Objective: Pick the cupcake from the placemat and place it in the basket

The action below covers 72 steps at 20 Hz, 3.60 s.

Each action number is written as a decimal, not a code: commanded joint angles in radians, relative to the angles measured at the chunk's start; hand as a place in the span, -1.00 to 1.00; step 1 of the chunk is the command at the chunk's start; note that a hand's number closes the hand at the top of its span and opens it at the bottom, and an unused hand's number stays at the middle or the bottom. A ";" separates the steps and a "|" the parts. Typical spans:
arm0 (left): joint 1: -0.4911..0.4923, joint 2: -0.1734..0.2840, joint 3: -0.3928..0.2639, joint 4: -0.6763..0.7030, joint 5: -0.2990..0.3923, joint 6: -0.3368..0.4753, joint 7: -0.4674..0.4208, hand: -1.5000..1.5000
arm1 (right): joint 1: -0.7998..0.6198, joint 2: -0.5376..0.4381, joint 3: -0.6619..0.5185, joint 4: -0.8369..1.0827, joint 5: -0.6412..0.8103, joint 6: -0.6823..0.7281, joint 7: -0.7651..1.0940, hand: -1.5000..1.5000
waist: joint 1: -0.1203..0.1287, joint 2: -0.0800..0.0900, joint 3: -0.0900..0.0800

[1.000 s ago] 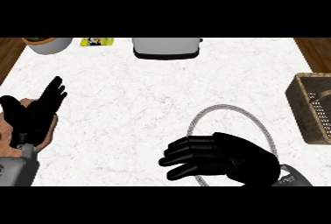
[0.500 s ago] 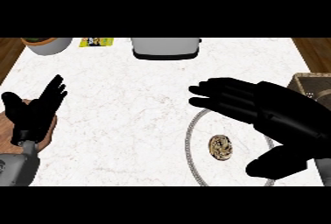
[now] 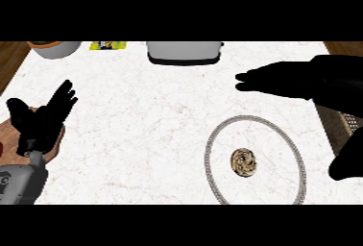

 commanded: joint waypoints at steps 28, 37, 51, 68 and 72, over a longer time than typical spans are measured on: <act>-0.048 -0.038 0.081 0.048 -0.056 -0.061 0.006 0.00 | 0.425 0.278 0.015 0.359 0.491 -0.308 -0.758 -1.00 | 0.007 0.005 0.002; -0.046 -0.042 0.119 0.016 -0.070 -0.084 0.064 0.00 | 0.402 0.332 0.099 0.464 0.695 -0.354 -0.756 -1.00 | 0.003 0.002 0.002; -0.014 -0.095 0.139 -0.055 -0.113 -0.097 0.088 0.00 | 0.363 0.321 0.028 0.646 0.807 -0.389 -0.961 -1.00 | 0.005 0.002 0.002; 0.008 -0.124 0.159 -0.057 -0.161 -0.128 0.067 0.00 | 0.456 0.321 0.074 0.609 0.904 -0.477 -0.997 -1.00 | 0.000 0.002 0.002; -0.043 -0.137 0.177 0.050 -0.170 -0.134 -0.002 0.00 | 0.471 0.385 0.112 0.631 0.965 -0.537 -0.971 -1.00 | -0.003 0.002 0.002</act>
